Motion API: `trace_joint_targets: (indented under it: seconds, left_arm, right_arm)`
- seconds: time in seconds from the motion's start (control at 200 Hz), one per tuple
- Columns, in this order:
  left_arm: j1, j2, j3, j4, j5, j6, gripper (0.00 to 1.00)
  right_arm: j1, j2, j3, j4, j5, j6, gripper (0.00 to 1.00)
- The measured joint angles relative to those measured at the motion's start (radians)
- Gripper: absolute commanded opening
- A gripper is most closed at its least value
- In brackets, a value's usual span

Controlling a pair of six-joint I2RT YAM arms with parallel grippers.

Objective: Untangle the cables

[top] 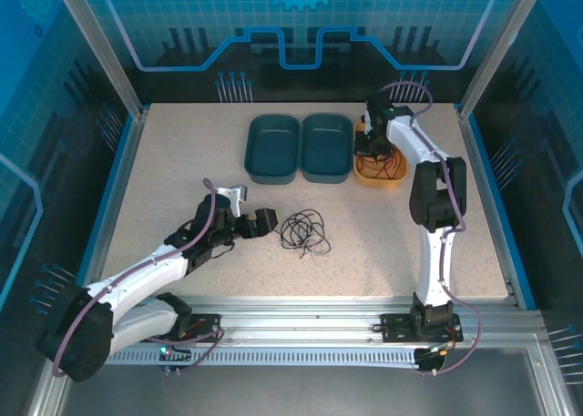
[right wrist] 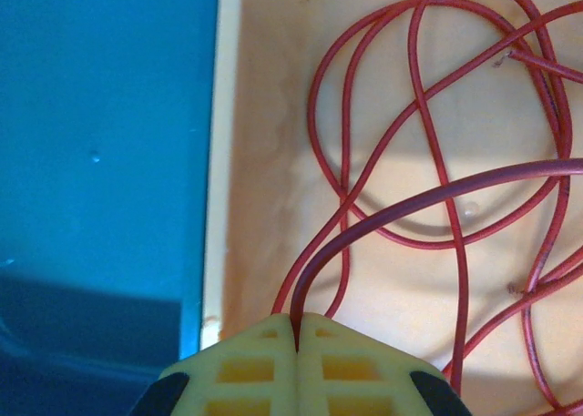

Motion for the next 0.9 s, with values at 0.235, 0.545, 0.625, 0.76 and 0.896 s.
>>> trace_joint_targets:
  seconds: [0.235,0.545,0.625,0.76,0.896]
  left_arm:
    - [0.0,-0.004,0.0,-0.001,0.0,0.0,0.99]
    - [-0.002,-0.006,0.0,-0.011,-0.005,0.0,0.99]
    - [-0.003,-0.006,0.0,-0.013,-0.008,0.0,0.99]
    - [-0.005,-0.006,0.0,-0.018,-0.01,0.0,0.99]
    - [-0.005,-0.006,0.0,-0.019,-0.011,0.0,0.99]
  right_arm:
    - [-0.027,0.061,0.077,-0.024,-0.045,0.0,0.07]
    - [-0.032,0.078,0.165,-0.049,-0.081,-0.019,0.33]
    - [-0.032,0.077,0.165,-0.051,-0.08,-0.018,0.34]
    - [-0.032,0.067,0.164,-0.07,-0.069,-0.018,0.35]
    - [-0.032,-0.002,0.13,-0.075,-0.058,-0.018,0.37]
